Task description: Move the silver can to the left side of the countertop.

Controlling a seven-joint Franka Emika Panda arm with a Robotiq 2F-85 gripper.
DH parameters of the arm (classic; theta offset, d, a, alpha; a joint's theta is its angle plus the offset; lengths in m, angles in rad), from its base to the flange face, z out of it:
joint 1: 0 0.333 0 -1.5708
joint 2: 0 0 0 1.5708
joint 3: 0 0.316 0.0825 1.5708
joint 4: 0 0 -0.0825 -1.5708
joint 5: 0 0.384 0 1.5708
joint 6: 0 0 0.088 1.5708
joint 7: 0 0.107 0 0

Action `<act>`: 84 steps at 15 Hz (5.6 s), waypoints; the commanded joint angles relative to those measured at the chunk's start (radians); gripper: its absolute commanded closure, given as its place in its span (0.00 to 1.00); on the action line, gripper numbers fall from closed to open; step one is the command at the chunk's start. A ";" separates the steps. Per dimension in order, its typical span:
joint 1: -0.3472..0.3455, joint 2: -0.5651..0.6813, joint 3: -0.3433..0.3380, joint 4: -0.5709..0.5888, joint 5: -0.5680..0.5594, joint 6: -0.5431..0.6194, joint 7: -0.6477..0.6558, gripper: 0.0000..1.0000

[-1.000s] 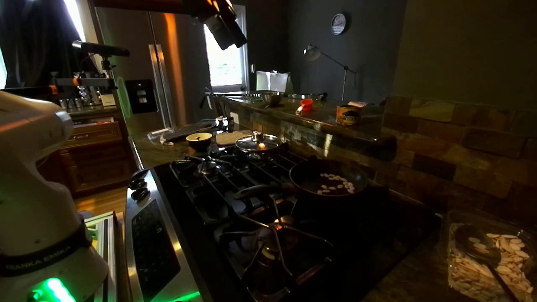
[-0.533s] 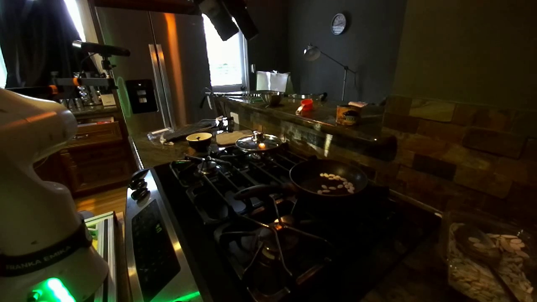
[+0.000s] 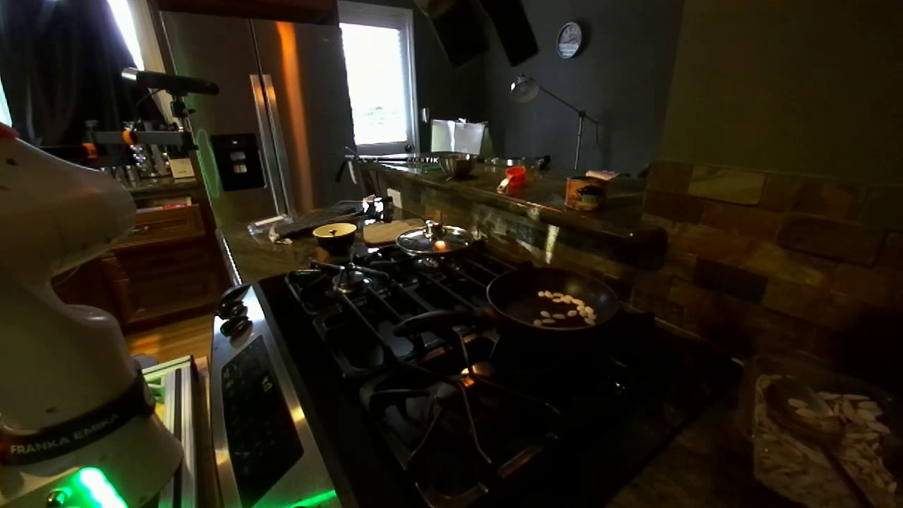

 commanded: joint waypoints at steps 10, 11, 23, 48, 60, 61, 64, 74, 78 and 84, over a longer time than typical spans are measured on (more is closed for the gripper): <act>0.021 0.581 -0.199 0.428 0.000 -0.091 0.150 0.00; 0.024 0.592 -0.204 0.432 0.001 -0.090 0.149 0.00; 0.089 0.890 -0.337 0.434 -0.189 0.351 0.686 0.00; 0.235 1.037 -0.564 0.333 -0.269 0.519 0.842 0.00; 0.376 1.043 -0.805 0.231 -0.260 0.709 0.722 0.00; 0.381 1.053 -0.806 0.233 -0.247 0.711 0.713 0.00; 0.387 1.072 -0.796 0.242 -0.223 0.706 0.692 0.00; 0.422 1.155 -0.839 0.284 -0.158 0.716 0.688 0.00; 0.438 1.241 -0.880 0.321 -0.137 0.754 0.685 0.00; 0.469 1.315 -0.920 0.313 -0.058 0.771 0.658 0.00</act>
